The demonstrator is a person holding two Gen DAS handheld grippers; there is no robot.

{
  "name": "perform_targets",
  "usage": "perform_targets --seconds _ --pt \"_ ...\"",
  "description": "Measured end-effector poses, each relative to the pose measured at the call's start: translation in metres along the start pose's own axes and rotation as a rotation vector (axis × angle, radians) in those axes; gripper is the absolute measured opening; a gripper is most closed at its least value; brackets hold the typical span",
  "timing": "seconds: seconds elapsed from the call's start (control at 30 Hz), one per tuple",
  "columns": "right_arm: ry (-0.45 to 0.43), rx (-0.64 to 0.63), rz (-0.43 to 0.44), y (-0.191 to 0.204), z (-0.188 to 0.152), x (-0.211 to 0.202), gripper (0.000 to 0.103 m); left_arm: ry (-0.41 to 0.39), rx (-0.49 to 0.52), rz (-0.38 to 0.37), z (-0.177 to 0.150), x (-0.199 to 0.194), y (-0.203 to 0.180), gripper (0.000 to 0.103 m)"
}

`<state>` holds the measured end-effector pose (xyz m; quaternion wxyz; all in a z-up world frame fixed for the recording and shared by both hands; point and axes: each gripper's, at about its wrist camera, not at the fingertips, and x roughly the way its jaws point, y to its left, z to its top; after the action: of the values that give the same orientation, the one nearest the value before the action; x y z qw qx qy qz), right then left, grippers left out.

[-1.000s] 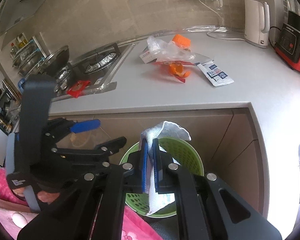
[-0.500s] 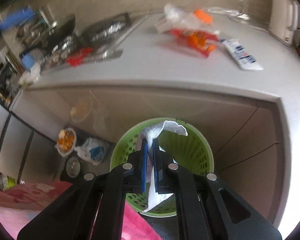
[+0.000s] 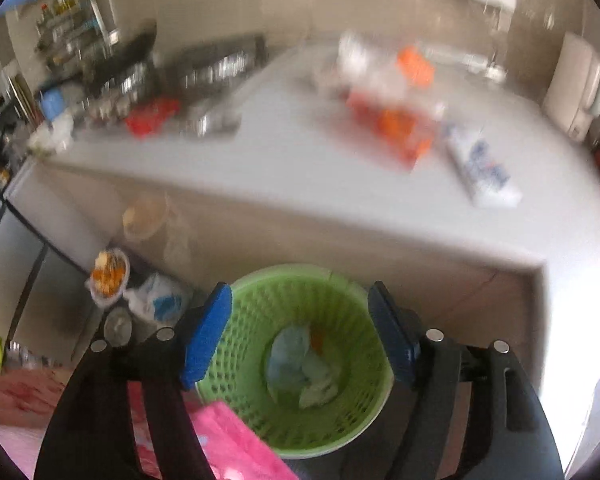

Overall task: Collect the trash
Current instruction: 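Release the plastic bag and blue wipe into the green basket with both tools, then move both tools back to the remaining trash on the counter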

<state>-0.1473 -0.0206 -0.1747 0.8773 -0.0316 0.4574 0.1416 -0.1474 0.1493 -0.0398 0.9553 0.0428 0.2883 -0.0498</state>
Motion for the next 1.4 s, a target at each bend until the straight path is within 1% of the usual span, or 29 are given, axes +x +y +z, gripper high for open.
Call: perform_targets --seconds 0.07,0.13,0.2,0.23,0.4,0.53,0.67,0.8,0.83,0.9,0.97,1.03,1.1,1.17,1.23,1.3,1.33,1.37,1.4 --pt "-0.083 -0.006 -0.025 -0.008 0.023 -0.025 0.082 -0.027 0.005 0.017 0.007 -0.002 -0.003 0.09" --pt "-0.167 -0.014 -0.051 -0.018 0.046 -0.052 0.085 -0.051 0.007 0.03 0.016 -0.004 -0.007 0.09" --pt "-0.244 -0.027 -0.071 -0.025 0.068 -0.075 0.094 -0.07 0.002 0.034 0.024 -0.004 -0.01 0.093" --pt "-0.277 -0.035 -0.083 -0.029 0.078 -0.083 0.095 -0.083 -0.002 0.04 0.029 -0.003 -0.013 0.094" --pt "-0.384 -0.09 -0.114 -0.042 0.12 -0.103 0.096 -0.107 -0.008 0.073 0.045 0.008 -0.025 0.095" --pt "-0.421 -0.094 -0.107 -0.065 0.151 -0.099 0.096 -0.101 -0.016 0.105 0.056 0.031 -0.036 0.095" --pt "-0.416 -0.088 -0.095 -0.097 0.175 -0.078 0.096 -0.08 -0.041 0.113 0.06 0.063 -0.045 0.095" --pt "-0.371 -0.093 -0.072 -0.124 0.196 -0.039 0.096 -0.046 -0.061 0.122 0.06 0.1 -0.051 0.095" --pt "-0.359 -0.098 -0.062 -0.131 0.201 -0.026 0.095 -0.032 -0.072 0.121 0.06 0.112 -0.053 0.095" --pt "-0.325 -0.108 -0.044 -0.14 0.208 -0.003 0.089 -0.008 -0.085 0.132 0.058 0.131 -0.053 0.095" --pt "-0.28 -0.11 0.005 -0.149 0.215 0.026 0.087 0.011 -0.089 0.152 0.055 0.144 -0.053 0.095" --pt "-0.246 -0.107 0.055 -0.15 0.217 0.049 0.086 0.028 -0.09 0.165 0.053 0.154 -0.053 0.095" --pt "-0.22 -0.111 0.094 -0.143 0.217 0.067 0.086 0.041 -0.09 0.173 0.051 0.162 -0.052 0.095" --pt "-0.188 -0.122 0.148 -0.131 0.218 0.088 0.086 0.055 -0.08 0.191 0.049 0.17 -0.052 0.095" --pt "-0.169 -0.15 0.174 -0.118 0.219 0.105 0.086 0.066 -0.078 0.201 0.049 0.176 -0.05 0.095" --pt "-0.147 -0.188 0.176 -0.103 0.219 0.121 0.086 0.076 -0.083 0.204 0.049 0.18 -0.048 0.095" --pt "-0.133 -0.21 0.162 -0.096 0.22 0.131 0.086 0.081 -0.085 0.21 0.048 0.183 -0.046 0.095" --pt "-0.116 -0.23 0.148 -0.091 0.22 0.141 0.082 0.084 -0.084 0.215 0.048 0.184 -0.044 0.095" --pt "-0.103 -0.24 0.143 -0.089 0.22 0.148 0.076 0.087 -0.083 0.22 0.048 0.186 -0.043 0.095"
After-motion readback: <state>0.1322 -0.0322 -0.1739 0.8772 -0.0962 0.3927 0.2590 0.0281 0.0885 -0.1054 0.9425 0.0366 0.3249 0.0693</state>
